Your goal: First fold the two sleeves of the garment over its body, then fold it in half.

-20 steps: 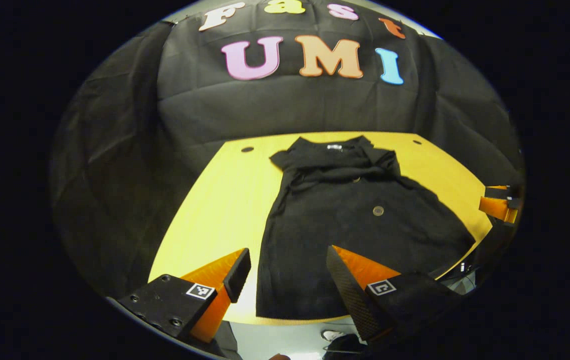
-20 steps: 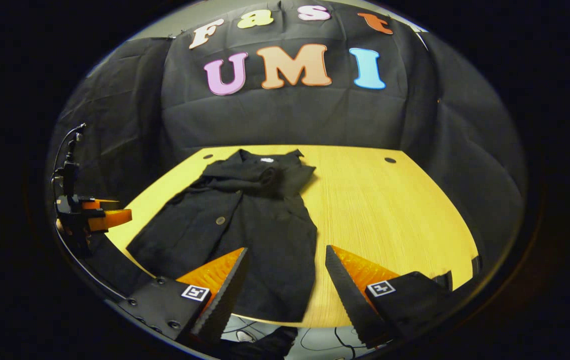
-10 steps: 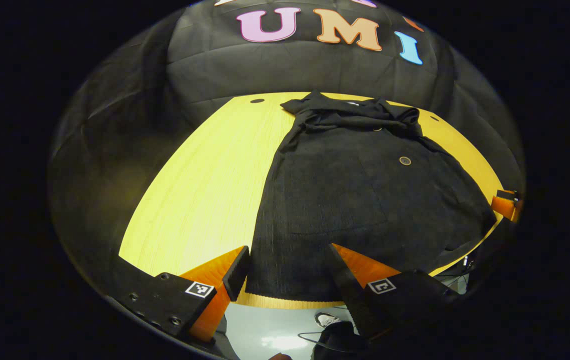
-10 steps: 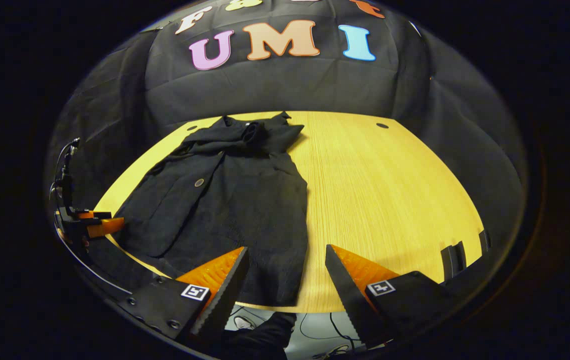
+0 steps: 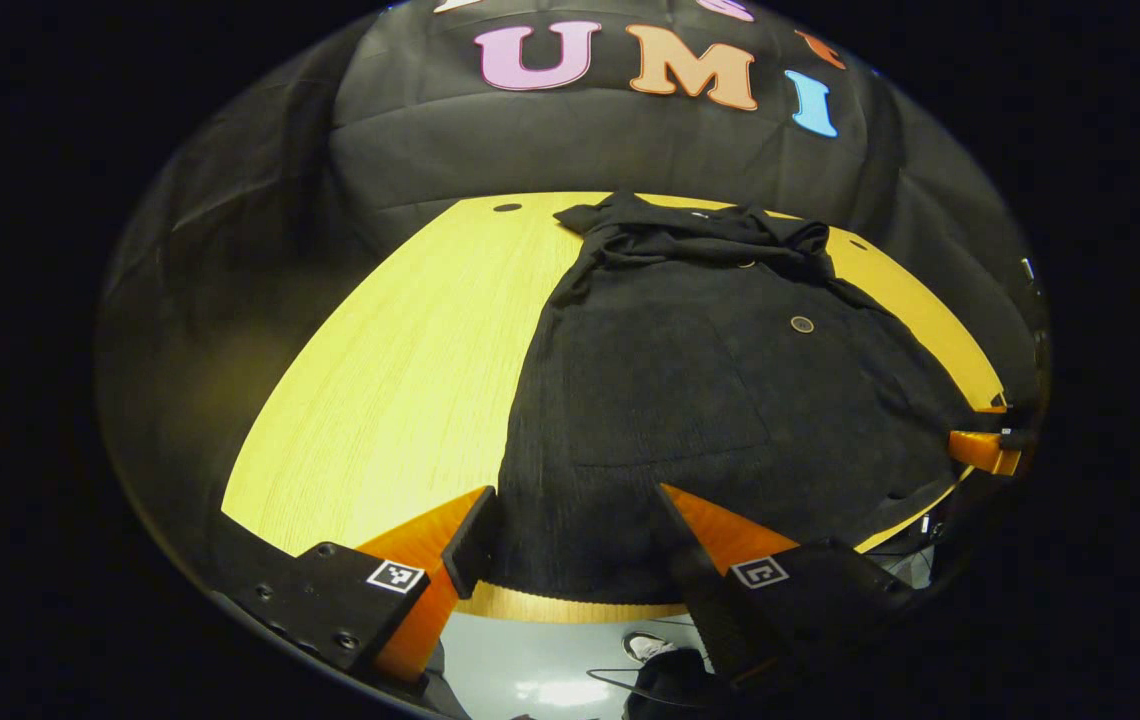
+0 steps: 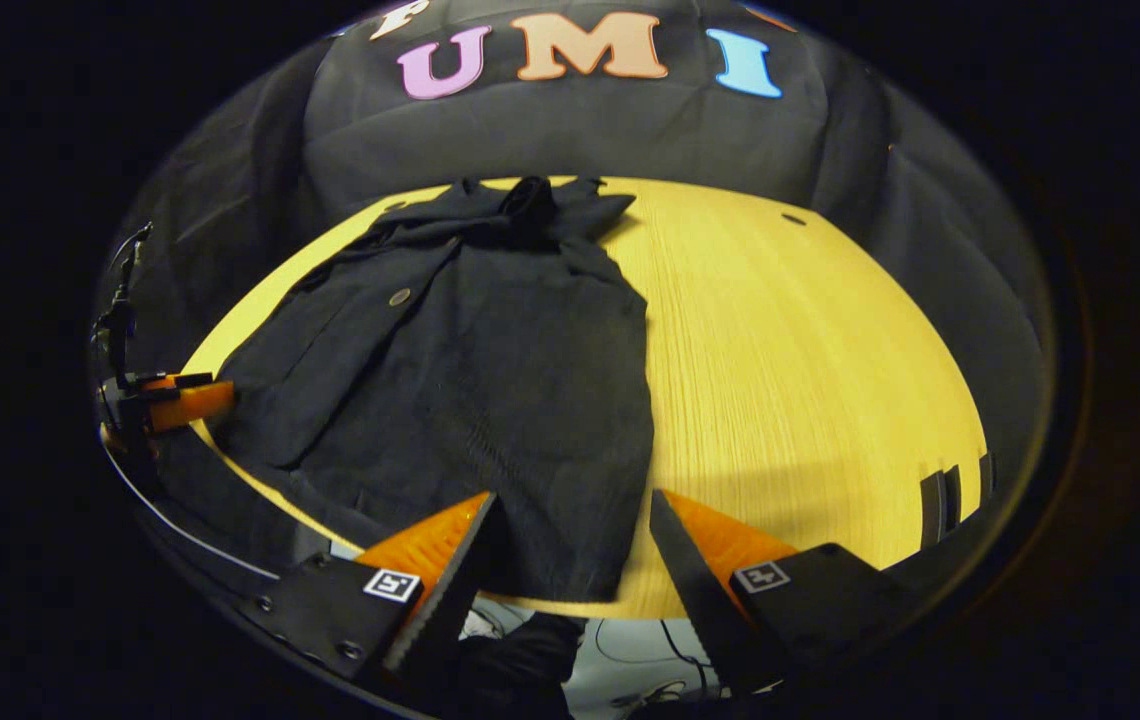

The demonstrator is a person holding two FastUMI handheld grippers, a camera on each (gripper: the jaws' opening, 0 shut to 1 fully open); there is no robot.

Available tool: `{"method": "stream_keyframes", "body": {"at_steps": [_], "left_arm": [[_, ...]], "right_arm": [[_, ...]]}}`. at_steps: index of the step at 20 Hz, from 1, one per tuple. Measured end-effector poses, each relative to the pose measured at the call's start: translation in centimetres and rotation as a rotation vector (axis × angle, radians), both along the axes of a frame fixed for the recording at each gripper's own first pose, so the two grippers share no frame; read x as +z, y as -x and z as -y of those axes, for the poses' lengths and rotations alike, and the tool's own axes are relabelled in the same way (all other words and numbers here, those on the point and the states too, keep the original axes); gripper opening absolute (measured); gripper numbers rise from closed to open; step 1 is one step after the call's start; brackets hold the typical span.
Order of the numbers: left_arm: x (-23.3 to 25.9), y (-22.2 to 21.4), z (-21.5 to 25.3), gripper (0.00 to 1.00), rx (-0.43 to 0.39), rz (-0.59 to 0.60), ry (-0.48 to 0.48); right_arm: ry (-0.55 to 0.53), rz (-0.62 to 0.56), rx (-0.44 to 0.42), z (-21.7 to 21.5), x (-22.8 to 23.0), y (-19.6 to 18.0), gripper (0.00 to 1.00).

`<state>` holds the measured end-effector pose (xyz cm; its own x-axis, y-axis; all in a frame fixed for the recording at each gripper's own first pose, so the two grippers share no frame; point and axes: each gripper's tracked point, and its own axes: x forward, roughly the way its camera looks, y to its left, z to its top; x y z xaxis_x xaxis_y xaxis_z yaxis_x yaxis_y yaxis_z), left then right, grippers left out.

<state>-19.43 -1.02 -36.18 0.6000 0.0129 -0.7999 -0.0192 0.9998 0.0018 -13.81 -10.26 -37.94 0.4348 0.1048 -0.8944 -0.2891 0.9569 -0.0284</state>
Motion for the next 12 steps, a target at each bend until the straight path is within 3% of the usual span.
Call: {"method": "stream_keyframes", "body": {"at_steps": [1, 3, 4, 6, 7, 8, 9, 12], "left_arm": [[0.0, 0.0, 0.3, 0.96, -0.007, 0.002, 0.006], [0.1, -0.4, 1.5, 0.84, -0.046, 0.029, 0.025], [-0.1, -0.5, 2.2, 0.65, -0.065, 0.040, 0.047], [0.0, -0.7, 2.8, 0.28, -0.044, 0.060, 0.101], [-0.1, -1.0, 2.8, 0.10, -0.010, 0.067, 0.133], [0.1, -0.9, 2.7, 0.01, 0.024, 0.066, 0.173], [0.0, -0.9, 2.8, 0.00, 0.053, 0.062, 0.227], [0.0, -1.0, 3.3, 0.00, 0.088, 0.045, 0.317]], "right_arm": [[0.004, -0.004, 0.005, 0.0, -0.1, 0.0, 0.99], [-0.014, 0.002, 0.008, -0.8, 0.0, 0.2, 0.91], [-0.018, -0.003, 0.019, -1.1, -0.1, 0.3, 0.87], [-0.036, -0.012, 0.040, -2.2, -0.3, 0.6, 0.63], [-0.046, -0.010, 0.040, -2.7, -0.1, 0.8, 0.46], [-0.049, -0.015, 0.033, -3.0, -0.1, 0.9, 0.29], [-0.050, -0.012, 0.031, -3.0, -0.1, 0.8, 0.12], [-0.069, -0.049, 0.039, -3.2, -0.3, 0.6, 0.03]]}}
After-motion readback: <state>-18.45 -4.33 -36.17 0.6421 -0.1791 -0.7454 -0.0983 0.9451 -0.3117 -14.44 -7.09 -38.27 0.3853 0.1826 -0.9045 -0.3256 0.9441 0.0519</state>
